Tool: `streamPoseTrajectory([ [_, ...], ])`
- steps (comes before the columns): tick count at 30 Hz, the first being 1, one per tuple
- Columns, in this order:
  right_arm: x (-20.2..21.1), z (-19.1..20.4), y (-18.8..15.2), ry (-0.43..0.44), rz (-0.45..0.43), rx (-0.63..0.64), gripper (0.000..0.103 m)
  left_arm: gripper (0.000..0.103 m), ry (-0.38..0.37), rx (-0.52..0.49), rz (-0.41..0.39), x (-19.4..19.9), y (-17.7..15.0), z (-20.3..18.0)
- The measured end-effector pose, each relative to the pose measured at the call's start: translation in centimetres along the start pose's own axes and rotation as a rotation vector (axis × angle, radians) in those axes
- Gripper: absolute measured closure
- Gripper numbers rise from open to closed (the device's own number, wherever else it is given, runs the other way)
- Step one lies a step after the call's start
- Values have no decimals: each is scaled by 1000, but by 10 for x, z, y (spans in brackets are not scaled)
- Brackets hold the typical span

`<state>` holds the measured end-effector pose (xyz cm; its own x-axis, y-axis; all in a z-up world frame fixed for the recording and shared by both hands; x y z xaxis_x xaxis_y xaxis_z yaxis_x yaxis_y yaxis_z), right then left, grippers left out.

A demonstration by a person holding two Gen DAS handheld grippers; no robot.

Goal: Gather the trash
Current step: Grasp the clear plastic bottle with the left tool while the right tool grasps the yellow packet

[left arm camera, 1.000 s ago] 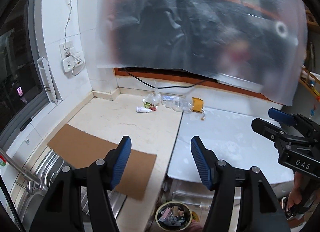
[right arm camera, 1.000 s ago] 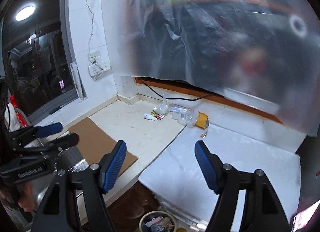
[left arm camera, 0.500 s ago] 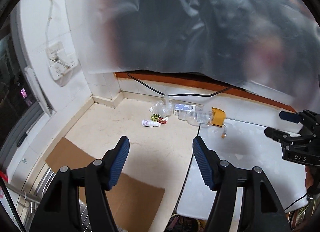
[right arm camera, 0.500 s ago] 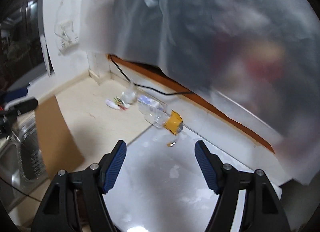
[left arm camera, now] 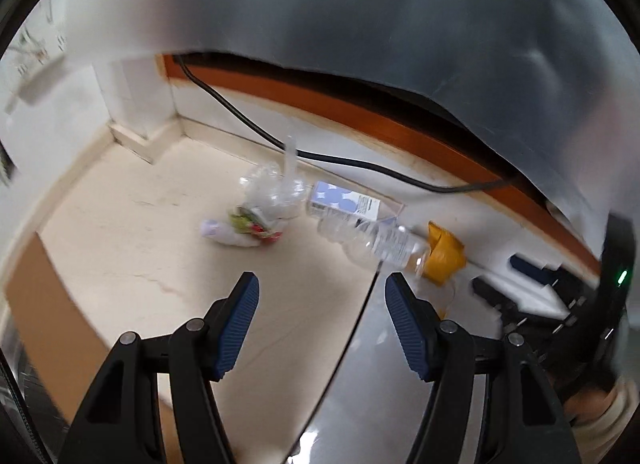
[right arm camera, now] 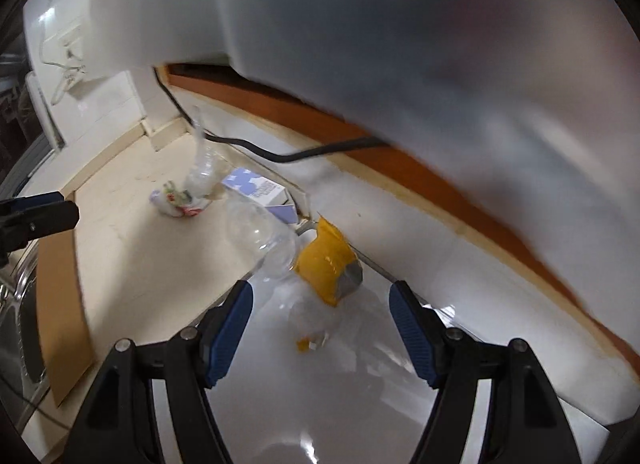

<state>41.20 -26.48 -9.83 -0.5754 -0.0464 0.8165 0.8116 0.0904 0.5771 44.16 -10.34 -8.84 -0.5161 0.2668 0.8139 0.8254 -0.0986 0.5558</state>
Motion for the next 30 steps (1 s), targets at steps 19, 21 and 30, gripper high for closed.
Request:
streamPoseTrajectory([
  [19, -91, -2, -21, 81, 21, -5, 73, 39, -7, 160, 72, -129, 21, -51],
  [21, -91, 1, -22, 109, 23, -4, 94, 39, 13, 178, 81, -138, 19, -50],
  [30, -83, -2, -28, 208, 12, -71, 95, 39, 55, 227, 140, -170, 6, -49],
])
Point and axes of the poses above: each gripper's, at about its wrist camera, not at the fingertips, and x roughly against the way its jaws point, z to its left, y to its top, the point moved 3 cm from there along -x, roughly the way its jaws point, and after that the axes turned 2 degrees about -y, right-handed, at the moved point
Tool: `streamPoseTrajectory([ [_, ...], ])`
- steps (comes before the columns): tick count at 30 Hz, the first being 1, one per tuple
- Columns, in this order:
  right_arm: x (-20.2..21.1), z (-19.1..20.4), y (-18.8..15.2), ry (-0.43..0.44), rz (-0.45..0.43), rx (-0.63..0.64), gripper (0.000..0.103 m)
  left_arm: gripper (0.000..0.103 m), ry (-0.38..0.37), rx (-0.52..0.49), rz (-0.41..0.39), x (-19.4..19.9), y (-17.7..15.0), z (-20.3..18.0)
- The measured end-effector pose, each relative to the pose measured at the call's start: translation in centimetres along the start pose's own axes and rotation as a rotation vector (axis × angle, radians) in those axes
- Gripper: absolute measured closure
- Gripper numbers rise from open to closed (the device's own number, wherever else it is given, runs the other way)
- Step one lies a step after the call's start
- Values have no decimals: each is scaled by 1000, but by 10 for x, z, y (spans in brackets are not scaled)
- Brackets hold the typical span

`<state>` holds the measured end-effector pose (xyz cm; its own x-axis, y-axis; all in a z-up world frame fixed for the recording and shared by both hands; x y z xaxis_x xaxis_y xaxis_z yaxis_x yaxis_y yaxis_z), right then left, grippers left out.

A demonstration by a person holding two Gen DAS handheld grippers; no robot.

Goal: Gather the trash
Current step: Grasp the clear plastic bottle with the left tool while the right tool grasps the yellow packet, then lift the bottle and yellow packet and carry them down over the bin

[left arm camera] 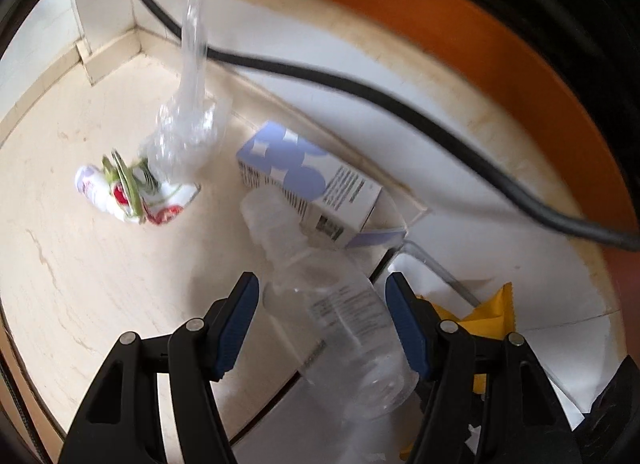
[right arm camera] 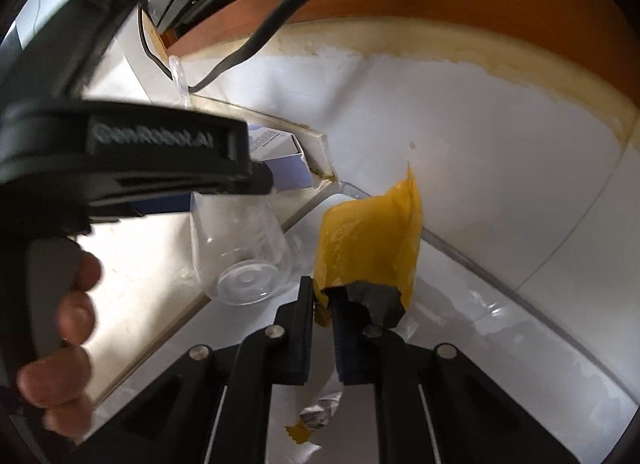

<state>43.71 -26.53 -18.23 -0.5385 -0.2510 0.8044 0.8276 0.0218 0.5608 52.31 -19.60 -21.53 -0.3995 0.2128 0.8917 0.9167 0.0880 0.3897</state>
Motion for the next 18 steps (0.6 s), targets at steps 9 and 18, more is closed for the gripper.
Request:
streamPoseTrajectory([
  [9, 25, -8, -14, 46, -25, -65, 95, 45, 15, -28, -5, 7, -25, 15],
  [18, 65, 26, -34, 36, -57, -73, 96, 45, -34, -75, -35, 64, -51, 31],
])
Point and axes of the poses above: each gripper's, at about its wrist camera, not at the fingertips, and x roughly against the way its jaws point, z to its left, y to its top, the point moved 3 cm from there along -x, roughly the way its jaws point, and after that the axes turned 2 degrees about -y, right-handed, at the moved point
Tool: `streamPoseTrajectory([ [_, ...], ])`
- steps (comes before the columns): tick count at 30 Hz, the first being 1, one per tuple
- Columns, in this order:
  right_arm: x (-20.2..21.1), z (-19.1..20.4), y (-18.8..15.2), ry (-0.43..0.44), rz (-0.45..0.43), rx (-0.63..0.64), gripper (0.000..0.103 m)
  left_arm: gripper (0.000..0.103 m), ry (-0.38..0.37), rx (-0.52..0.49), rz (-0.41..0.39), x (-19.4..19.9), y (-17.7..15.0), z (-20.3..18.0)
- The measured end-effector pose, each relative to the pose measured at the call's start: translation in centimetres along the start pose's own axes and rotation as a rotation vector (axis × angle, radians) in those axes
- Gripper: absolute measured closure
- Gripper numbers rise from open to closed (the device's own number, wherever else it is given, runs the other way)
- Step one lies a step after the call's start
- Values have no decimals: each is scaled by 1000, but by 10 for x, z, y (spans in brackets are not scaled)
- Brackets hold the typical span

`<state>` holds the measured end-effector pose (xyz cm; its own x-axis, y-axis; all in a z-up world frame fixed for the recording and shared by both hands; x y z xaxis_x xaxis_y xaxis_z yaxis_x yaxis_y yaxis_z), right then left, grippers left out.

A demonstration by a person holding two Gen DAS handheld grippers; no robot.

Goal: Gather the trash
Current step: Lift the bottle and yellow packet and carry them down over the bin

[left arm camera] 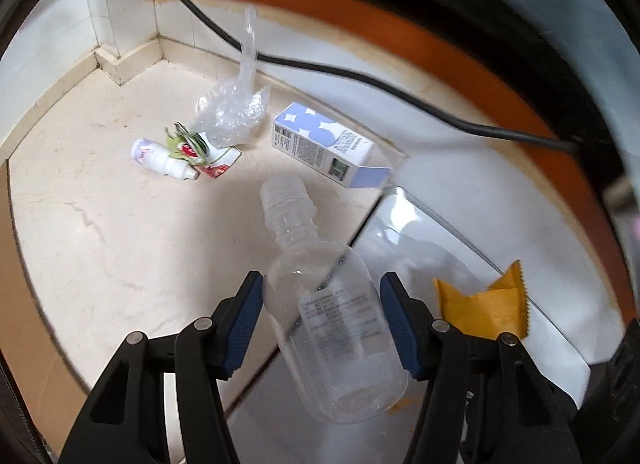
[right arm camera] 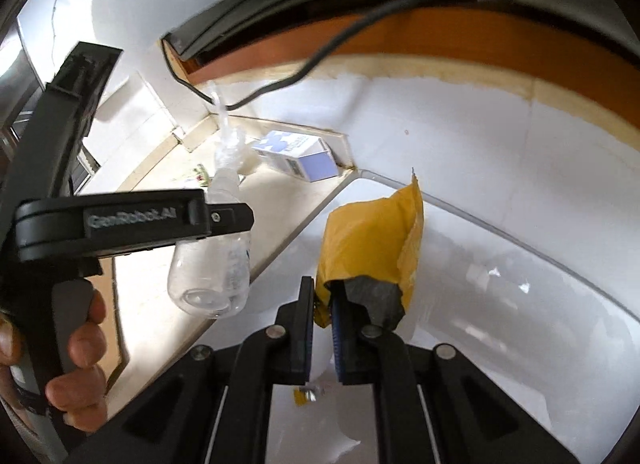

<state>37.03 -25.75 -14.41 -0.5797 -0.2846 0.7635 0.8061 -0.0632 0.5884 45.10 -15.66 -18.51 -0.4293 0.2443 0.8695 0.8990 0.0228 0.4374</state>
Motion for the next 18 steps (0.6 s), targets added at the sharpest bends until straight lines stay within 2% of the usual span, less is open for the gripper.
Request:
streamPoseTrajectory([
  [3, 27, 14, -11, -15, -20, 2, 96, 45, -52, -26, -16, 31, -15, -1],
  [10, 103, 62, -40, -97, -85, 43, 96, 45, -232, -104, -45, 117, -52, -15],
  [18, 188, 115, -90, -166, -156, 41, 96, 45, -354, -204, -49, 198, -124, -9],
])
Point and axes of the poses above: each gripper's, at about its wrist camera, not at the fingertips, and x roughly against the way its jaws point, z to its left, y to its top, the point moved 3 cm from there along -x, roughly the way its jaws point, and after that the axes turned 2 degrees about -y, right-handed, at the moved point
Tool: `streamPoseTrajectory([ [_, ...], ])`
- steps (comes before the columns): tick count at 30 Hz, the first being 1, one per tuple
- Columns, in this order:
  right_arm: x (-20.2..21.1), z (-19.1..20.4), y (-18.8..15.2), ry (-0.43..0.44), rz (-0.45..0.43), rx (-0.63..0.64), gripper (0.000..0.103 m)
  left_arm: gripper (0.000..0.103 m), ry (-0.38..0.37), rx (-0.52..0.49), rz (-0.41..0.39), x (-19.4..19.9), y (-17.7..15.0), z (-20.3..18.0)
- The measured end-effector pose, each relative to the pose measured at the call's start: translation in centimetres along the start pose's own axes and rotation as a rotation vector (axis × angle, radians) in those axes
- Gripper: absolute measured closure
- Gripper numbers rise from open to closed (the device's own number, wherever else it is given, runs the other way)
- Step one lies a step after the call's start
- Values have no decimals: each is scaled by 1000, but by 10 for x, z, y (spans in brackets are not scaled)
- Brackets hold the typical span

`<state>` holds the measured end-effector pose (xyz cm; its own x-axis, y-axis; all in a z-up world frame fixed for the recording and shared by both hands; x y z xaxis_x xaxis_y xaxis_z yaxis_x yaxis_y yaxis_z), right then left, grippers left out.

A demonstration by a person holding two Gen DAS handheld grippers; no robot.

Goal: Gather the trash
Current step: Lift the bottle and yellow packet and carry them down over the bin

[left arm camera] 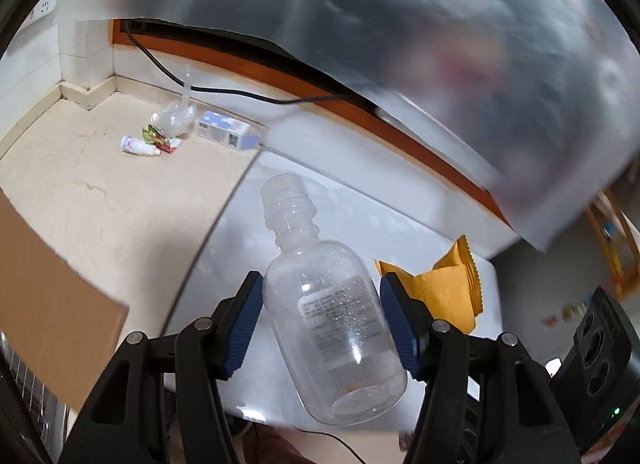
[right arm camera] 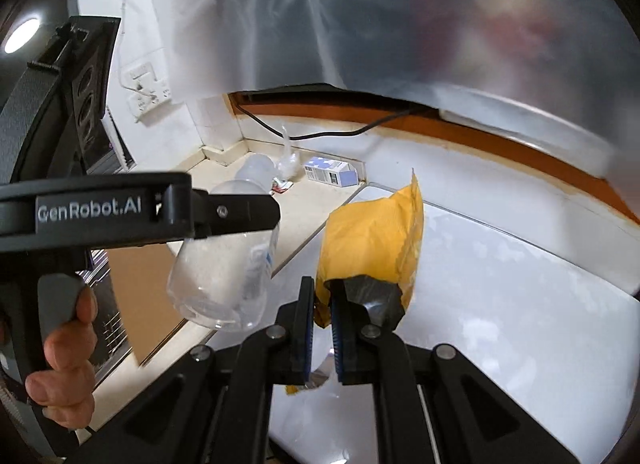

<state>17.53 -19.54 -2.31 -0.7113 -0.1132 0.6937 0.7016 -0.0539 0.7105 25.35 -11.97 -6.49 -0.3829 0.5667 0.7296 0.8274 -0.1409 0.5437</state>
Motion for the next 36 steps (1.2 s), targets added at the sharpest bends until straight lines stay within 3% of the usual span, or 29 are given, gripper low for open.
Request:
streamPoseTrajectory([
  [9, 73, 42, -76, -35, 23, -15, 96, 45, -49, -82, 35, 71, -88, -2],
  [19, 76, 86, -149, 57, 167, -8, 95, 45, 19, -126, 136, 97, -178, 36],
  [28, 7, 100, -211, 164, 327, 3, 95, 45, 137, -79, 276, 52, -244, 87],
  [32, -41, 95, -249, 196, 392, 5, 95, 45, 241, -104, 309, 14, -275, 111],
  [36, -91, 88, -288, 218, 449, 0, 95, 45, 288, -124, 362, -31, -311, 136],
])
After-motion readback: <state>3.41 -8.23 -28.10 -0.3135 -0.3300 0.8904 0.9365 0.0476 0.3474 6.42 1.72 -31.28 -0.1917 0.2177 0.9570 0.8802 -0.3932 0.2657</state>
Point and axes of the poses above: each gripper's, at about its wrist camera, not at the fingertips, and x roughly against the way its jaws point, z to its left, y to its top, the point moved 3 cm from there along -x, roughly the way its jaws point, and after that the axes turned 2 degrees about -y, right-handed, at the moved point
